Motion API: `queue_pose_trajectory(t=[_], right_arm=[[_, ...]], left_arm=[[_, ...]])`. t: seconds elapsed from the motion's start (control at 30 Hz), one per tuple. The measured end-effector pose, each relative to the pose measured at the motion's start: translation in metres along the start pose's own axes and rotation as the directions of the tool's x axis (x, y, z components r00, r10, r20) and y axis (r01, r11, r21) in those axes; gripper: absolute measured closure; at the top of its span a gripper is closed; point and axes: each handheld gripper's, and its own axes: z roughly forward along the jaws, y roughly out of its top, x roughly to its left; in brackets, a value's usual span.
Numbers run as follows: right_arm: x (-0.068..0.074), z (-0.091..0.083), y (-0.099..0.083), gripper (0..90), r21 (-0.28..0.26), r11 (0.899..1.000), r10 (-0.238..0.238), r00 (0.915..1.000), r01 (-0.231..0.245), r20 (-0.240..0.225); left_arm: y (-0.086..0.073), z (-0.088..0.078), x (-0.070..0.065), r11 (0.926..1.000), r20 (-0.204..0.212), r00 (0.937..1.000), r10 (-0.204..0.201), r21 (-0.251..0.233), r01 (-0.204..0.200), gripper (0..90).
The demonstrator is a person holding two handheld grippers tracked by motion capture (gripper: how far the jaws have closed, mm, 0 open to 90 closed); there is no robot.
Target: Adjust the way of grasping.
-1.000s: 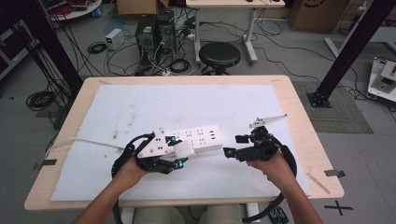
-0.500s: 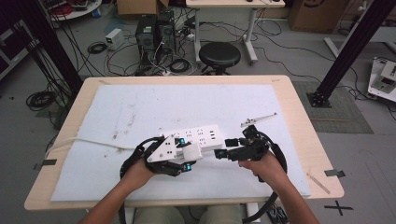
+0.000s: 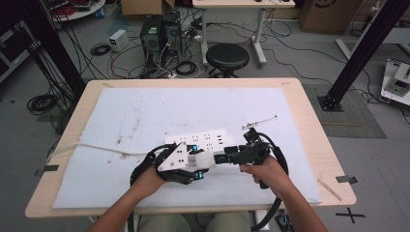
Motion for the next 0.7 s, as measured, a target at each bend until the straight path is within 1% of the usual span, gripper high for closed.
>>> queue_pose_trajectory(t=[0.03,0.2,0.23,0.4,0.43,0.47,0.57,0.63,0.7], right_arm=[[0.000,0.001,0.000,20.0,0.004,1.000,0.014,0.9999,-0.014,-0.006],[-0.002,0.005,0.001,20.1,0.016,0.999,0.043,0.9982,-0.043,-0.040],[-0.002,0.005,0.001,20.1,0.018,0.998,0.056,0.9974,-0.055,-0.045],[-0.004,0.010,0.002,20.4,0.036,0.996,0.081,0.9950,-0.079,-0.058],[-0.004,0.011,0.002,20.8,0.038,0.996,0.084,0.9943,-0.081,-0.065],[-0.004,0.012,0.002,23.6,0.041,0.995,0.093,0.9932,-0.090,-0.070],[-0.005,0.015,0.003,25.0,0.051,0.994,0.102,0.9916,-0.098,-0.079],[-0.006,0.017,0.003,25.9,0.055,0.994,0.103,0.9902,-0.098,-0.095],[-0.006,0.019,0.002,26.5,0.063,0.993,0.106,0.9897,-0.100,-0.097]], left_arm=[[0.000,0.000,0.000,1.0000,-0.003,1.0000,0.003,-0.001,-0.003,42.6],[0.001,0.002,0.000,1.0000,0.000,1.0000,0.002,-0.006,-0.002,42.6],[0.001,0.003,0.000,1.0000,0.000,1.0000,0.004,-0.006,-0.004,42.6],[0.003,0.006,0.000,0.9999,0.010,0.9999,0.007,-0.009,-0.007,42.6],[0.003,0.006,-0.001,0.9999,0.010,0.9999,0.004,-0.011,-0.004,42.6],[0.003,0.007,-0.001,0.9999,0.010,1.0000,0.002,-0.013,-0.002,42.5],[0.004,0.007,-0.001,0.9999,0.013,0.9999,0.004,-0.014,-0.004,42.6],[0.005,0.007,-0.002,0.9998,0.014,0.9999,0.010,-0.016,-0.010,42.6],[0.006,0.008,-0.002,0.9998,0.015,0.9998,0.009,-0.020,-0.009,42.6]])
